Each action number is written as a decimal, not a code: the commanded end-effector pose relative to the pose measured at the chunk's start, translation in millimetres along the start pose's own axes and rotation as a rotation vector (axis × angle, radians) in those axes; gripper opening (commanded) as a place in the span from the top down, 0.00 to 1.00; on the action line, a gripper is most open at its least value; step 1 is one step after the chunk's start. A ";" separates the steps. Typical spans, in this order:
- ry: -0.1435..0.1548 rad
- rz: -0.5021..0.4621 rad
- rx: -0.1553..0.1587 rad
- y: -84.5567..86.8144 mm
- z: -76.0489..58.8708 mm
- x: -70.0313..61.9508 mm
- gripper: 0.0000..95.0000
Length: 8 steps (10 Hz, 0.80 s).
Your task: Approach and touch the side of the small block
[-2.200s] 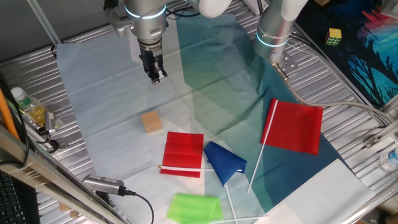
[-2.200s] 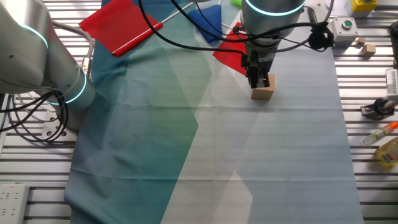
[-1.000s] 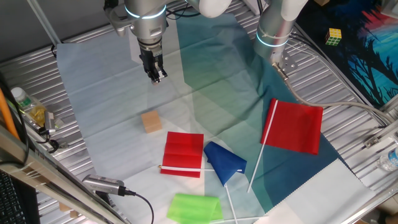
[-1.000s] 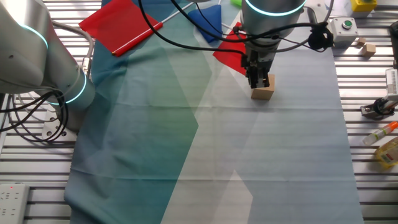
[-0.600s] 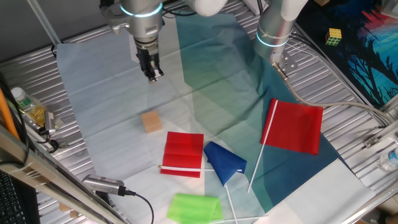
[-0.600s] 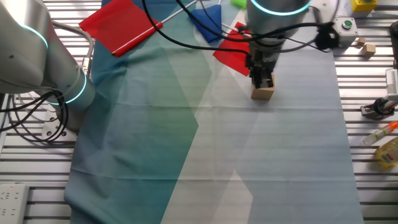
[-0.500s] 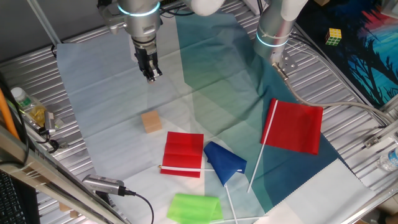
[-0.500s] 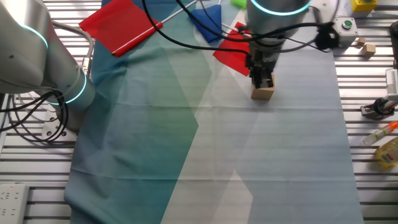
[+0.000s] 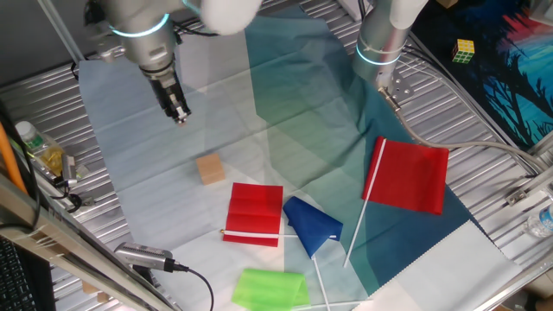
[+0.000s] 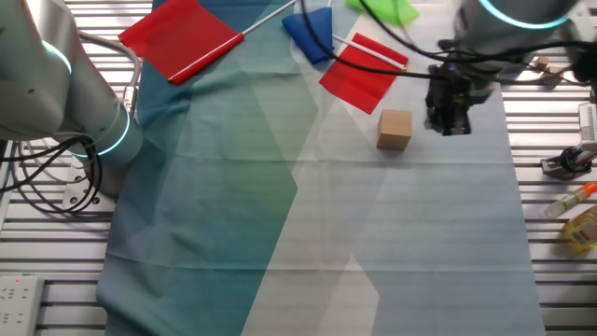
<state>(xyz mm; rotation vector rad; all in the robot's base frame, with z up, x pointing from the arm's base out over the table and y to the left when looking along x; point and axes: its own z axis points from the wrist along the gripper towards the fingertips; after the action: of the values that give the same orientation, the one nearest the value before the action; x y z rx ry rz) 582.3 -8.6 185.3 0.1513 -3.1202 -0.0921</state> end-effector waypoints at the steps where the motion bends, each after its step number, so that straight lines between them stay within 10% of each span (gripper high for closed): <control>1: -0.014 0.000 0.008 0.2 -0.1 4.8 1.00; 8: -0.057 0.015 -0.001 2.5 6.1 23.7 1.00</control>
<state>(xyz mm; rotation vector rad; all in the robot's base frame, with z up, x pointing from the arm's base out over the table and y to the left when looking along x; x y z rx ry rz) 557.3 -7.6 180.7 0.1198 -3.1662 -0.0943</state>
